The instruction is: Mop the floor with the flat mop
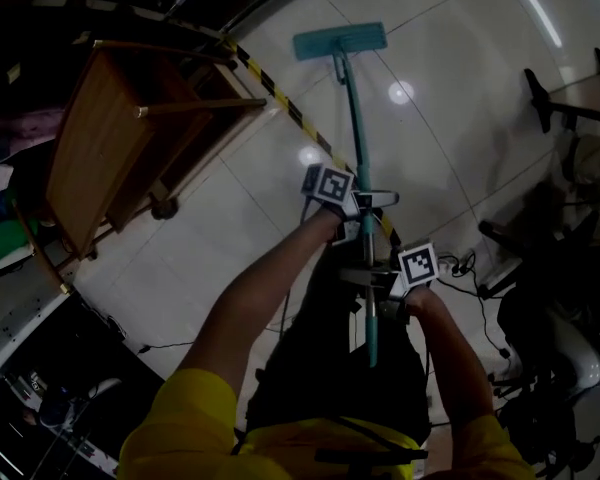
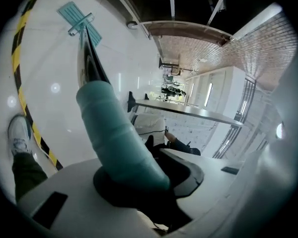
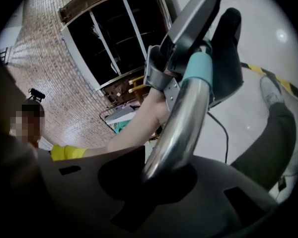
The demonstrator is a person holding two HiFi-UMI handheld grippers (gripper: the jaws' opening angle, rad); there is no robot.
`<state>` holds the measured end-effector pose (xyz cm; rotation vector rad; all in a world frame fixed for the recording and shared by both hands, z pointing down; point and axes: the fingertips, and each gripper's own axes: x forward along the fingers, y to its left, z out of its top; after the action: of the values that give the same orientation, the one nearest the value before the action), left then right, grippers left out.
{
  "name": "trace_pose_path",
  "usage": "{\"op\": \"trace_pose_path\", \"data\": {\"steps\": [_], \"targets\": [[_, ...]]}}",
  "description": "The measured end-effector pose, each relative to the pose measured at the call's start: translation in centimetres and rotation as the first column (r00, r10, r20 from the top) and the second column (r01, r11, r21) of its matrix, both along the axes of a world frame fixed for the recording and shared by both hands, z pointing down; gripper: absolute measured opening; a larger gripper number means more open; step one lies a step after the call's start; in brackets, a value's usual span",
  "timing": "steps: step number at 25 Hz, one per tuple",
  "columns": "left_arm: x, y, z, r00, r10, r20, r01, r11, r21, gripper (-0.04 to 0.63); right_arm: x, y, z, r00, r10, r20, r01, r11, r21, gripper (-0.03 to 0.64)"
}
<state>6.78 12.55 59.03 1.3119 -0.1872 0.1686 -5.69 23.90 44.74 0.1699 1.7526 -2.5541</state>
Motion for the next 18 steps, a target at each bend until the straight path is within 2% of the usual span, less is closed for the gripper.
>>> {"op": "trace_pose_path", "data": {"steps": [3,6,9,11,14,18], "targets": [[2.6,9.0,-3.5,1.0,-0.013,-0.004,0.012,0.996,-0.086,0.141,3.0,7.8,-4.3,1.0,0.023,0.006,-0.022,0.998,-0.062,0.078],[6.9,17.5,-6.7,0.999,-0.032,-0.029,0.026,0.984,-0.179,0.146,7.5,14.9,-8.0,1.0,0.014,-0.02,-0.017,0.993,-0.12,0.087],[11.2,22.9,-7.9,0.996,-0.07,-0.06,0.056,0.978,-0.2,0.146,11.4,19.9,-9.1,0.999,-0.004,-0.055,-0.003,0.99,-0.14,0.089],[12.9,23.4,-7.3,0.993,-0.082,-0.084,0.068,0.985,-0.158,0.143,12.7,20.8,-8.1,0.998,0.015,-0.064,-0.023,0.993,-0.113,0.087],[13.4,20.1,-5.2,0.988,-0.103,-0.116,0.095,0.993,-0.071,0.144,12.9,18.5,-5.3,0.999,0.046,-0.028,-0.047,0.998,-0.034,0.088],[12.9,14.3,-3.1,0.989,-0.108,-0.1,0.1,0.992,-0.082,0.149,12.6,13.3,-2.1,0.998,0.069,-0.008,-0.068,0.997,0.032,0.094]]}}
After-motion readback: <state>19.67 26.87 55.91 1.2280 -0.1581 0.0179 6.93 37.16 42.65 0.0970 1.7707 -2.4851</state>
